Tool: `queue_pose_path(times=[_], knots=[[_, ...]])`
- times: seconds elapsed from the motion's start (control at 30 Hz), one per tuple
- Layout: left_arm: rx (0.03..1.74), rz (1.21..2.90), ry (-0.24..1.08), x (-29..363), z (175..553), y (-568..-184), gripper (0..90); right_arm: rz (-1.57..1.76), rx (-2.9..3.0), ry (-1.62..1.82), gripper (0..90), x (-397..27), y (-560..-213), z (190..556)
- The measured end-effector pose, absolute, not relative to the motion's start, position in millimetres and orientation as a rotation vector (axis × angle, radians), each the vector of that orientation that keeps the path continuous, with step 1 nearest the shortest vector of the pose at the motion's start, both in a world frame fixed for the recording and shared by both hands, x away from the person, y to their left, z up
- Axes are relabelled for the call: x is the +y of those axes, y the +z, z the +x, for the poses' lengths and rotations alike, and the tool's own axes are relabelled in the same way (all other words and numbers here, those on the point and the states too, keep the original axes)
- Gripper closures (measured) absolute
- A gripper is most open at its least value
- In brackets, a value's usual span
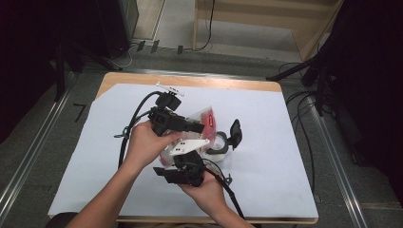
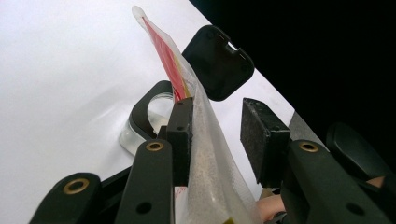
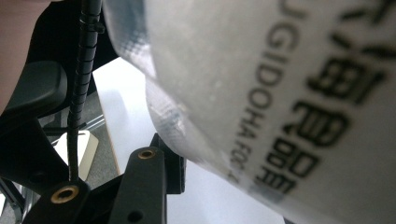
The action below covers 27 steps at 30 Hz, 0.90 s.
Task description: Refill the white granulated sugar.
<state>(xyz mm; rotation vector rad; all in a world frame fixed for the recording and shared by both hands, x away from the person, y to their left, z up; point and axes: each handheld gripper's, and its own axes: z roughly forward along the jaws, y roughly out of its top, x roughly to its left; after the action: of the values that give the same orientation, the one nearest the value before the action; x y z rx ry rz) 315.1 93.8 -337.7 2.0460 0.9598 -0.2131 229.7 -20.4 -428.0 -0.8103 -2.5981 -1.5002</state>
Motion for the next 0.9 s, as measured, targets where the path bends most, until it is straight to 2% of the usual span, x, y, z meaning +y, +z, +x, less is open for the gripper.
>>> queue_pose_path(times=[0.9], knots=[[0.950, 2.052, -0.198, 91.2, 313.1, -335.9, 64.8, -0.825, -2.588, -1.520, 63.7, -20.9, -427.9, 228.8]])
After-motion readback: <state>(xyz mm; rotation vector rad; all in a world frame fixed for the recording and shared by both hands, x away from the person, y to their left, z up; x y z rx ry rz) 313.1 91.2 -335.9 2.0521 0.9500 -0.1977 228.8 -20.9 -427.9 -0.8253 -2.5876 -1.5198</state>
